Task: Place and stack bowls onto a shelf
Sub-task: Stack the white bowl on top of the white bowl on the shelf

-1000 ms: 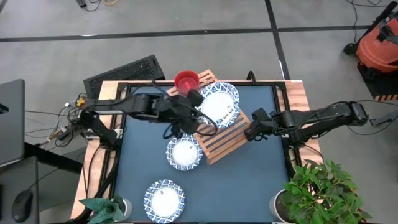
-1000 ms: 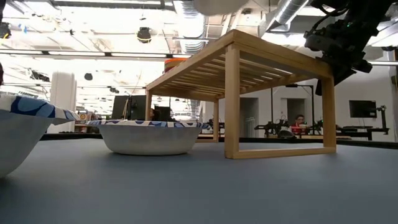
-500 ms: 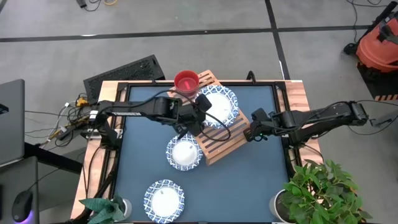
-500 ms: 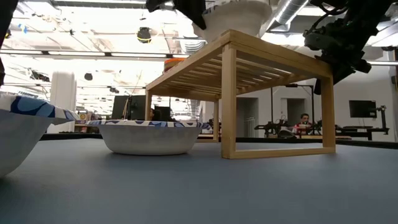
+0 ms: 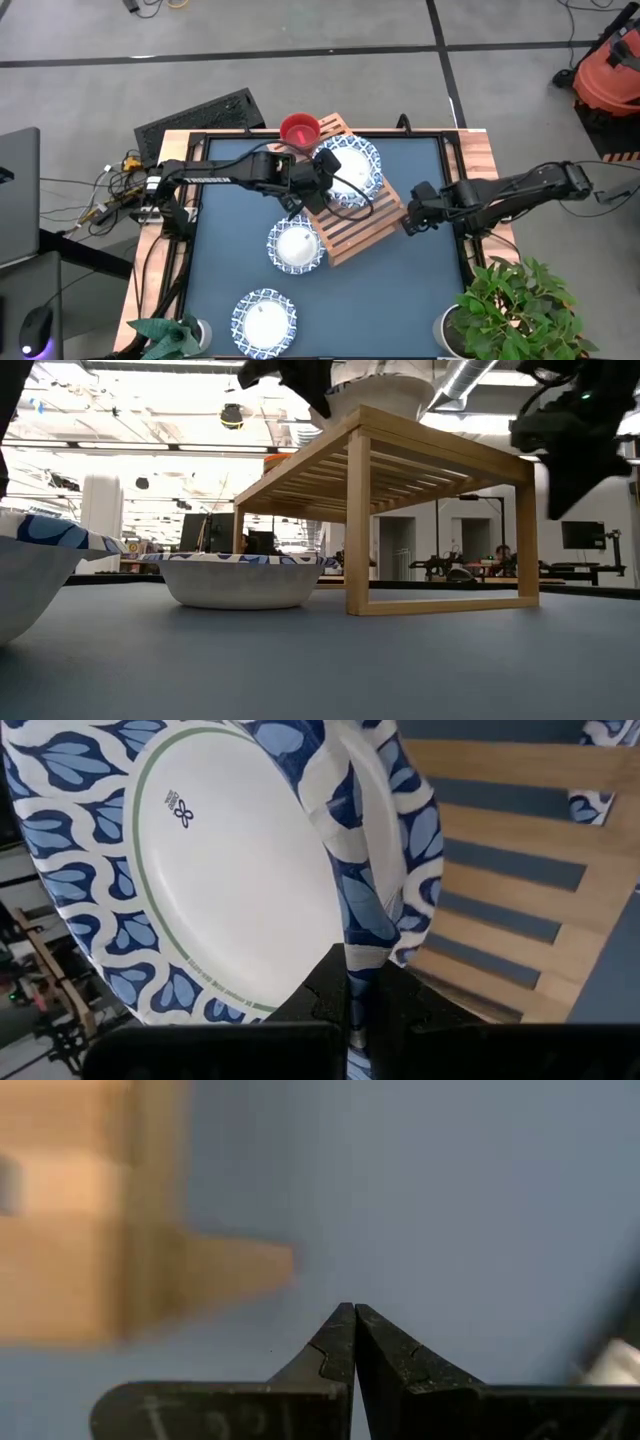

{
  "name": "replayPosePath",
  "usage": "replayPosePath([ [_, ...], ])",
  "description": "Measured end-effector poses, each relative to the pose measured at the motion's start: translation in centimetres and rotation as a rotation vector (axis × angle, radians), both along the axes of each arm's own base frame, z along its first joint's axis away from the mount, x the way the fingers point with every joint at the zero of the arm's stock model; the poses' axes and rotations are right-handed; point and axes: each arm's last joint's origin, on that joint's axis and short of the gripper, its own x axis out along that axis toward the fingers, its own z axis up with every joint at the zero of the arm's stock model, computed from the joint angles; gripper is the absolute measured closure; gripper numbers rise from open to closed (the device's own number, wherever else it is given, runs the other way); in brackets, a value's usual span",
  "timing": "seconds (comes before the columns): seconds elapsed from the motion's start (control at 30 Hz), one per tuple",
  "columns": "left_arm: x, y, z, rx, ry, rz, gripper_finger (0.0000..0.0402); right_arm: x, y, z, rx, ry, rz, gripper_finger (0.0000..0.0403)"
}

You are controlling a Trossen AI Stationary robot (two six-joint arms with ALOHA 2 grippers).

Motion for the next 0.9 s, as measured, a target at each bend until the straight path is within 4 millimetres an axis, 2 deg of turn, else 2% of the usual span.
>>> replayPosePath([
  [0.13, 0.0, -0.1, 0.0, -0.015, 0.002, -0.016, 0.0401, -1.4, 0.1, 1.4, 0.009, 0.091, -0.079, 0.0367],
  [0.27, 0.0, -0.1, -0.1, -0.028, 0.007, -0.026, 0.0401, -2.0, 0.6, 4.1, 0.042, 0.049, -0.077, 0.0367],
  [0.5, 0.0, -0.1, -0.1, -0.045, 0.011, -0.033, 0.0401, -2.8, 1.7, 11.8, 0.136, -0.228, 0.112, 0.0367],
  [0.67, 0.0, 0.3, -0.1, -0.066, 0.012, -0.039, 0.0401, -4.1, 1.6, 17.4, 0.073, -0.497, 0.188, 0.0367],
  [0.77, 0.0, 0.6, -0.1, -0.061, 0.015, -0.038, 0.0401, -4.5, 1.4, 19.7, -0.026, -0.635, 0.202, 0.0367],
  [0.9, 0.0, 1.1, -0.1, -0.075, 0.015, -0.044, 0.0401, -4.5, 1.4, 21.2, -0.110, -0.729, 0.223, 0.0367],
])
